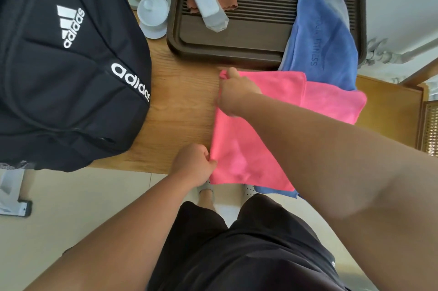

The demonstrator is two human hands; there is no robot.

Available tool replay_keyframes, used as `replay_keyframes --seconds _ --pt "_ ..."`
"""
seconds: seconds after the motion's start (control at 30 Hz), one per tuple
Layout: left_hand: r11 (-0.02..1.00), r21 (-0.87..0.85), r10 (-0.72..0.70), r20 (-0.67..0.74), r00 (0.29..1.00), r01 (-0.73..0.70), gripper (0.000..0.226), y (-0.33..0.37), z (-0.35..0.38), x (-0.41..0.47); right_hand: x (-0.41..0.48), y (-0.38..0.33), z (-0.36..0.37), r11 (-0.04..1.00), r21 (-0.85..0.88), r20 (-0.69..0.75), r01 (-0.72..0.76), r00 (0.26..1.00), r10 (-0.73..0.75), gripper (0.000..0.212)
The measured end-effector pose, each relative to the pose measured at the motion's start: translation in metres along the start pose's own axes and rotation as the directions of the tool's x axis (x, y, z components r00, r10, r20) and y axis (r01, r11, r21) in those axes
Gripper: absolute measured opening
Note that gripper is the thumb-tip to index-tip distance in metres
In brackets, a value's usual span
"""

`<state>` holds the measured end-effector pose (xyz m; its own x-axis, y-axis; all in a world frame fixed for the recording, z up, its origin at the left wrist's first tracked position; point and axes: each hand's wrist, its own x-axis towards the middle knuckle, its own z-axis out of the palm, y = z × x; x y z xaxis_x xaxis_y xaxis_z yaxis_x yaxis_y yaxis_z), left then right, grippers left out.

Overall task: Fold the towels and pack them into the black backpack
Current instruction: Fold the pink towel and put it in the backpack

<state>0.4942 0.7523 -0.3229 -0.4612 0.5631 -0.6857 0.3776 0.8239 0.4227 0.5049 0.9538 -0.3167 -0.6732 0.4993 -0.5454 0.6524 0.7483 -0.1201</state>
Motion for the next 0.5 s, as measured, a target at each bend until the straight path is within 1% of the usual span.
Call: replay_keyframes --seconds 0.07,0.13,0.23,0.3,0.37,0.43,0.47,0.5 --pt "1.000 -0.028 0.004 0.018 1.000 -0.004 0.025 -0.004 -0.006 0.001 0.000 -0.007 -0.001 0.996 0.089 -0.040 -0.007 0.999 0.011 0.059" --pt "1.000 -0.009 -0.006 0.017 1.000 0.006 0.026 -0.008 -0.017 0.001 0.000 -0.016 -0.003 0.987 0.161 -0.100 0.023 0.995 -0.007 0.059" --pt "0.992 0.121 -0.023 -0.052 0.998 0.029 0.025 -0.018 -0.041 0.002 0.003 -0.034 -0.009 0.962 0.257 -0.166 0.088 0.985 -0.046 0.062" --pt "0.969 0.238 -0.034 -0.124 0.992 0.063 0.017 -0.029 -0.057 0.003 0.002 -0.048 -0.013 0.948 0.289 -0.182 0.138 0.979 -0.087 0.064" --pt "0.929 0.357 -0.038 -0.159 0.987 0.093 0.005 -0.038 -0.070 0.002 0.000 -0.061 -0.016 0.933 0.301 -0.172 0.198 0.973 -0.151 0.065" --pt "0.888 0.444 -0.055 -0.153 0.987 0.119 0.017 -0.045 -0.075 0.001 -0.004 -0.068 -0.015 0.929 0.296 -0.115 0.220 0.974 -0.194 0.067" --pt "0.879 0.462 -0.053 -0.144 0.988 0.114 0.019 -0.047 -0.074 0.000 -0.007 -0.069 -0.013 0.932 0.292 -0.083 0.214 0.977 -0.198 0.069" --pt "0.880 0.466 -0.033 -0.134 0.990 0.093 0.016 -0.047 -0.073 -0.002 -0.010 -0.067 -0.011 0.935 0.297 -0.062 0.195 0.981 -0.185 0.069"
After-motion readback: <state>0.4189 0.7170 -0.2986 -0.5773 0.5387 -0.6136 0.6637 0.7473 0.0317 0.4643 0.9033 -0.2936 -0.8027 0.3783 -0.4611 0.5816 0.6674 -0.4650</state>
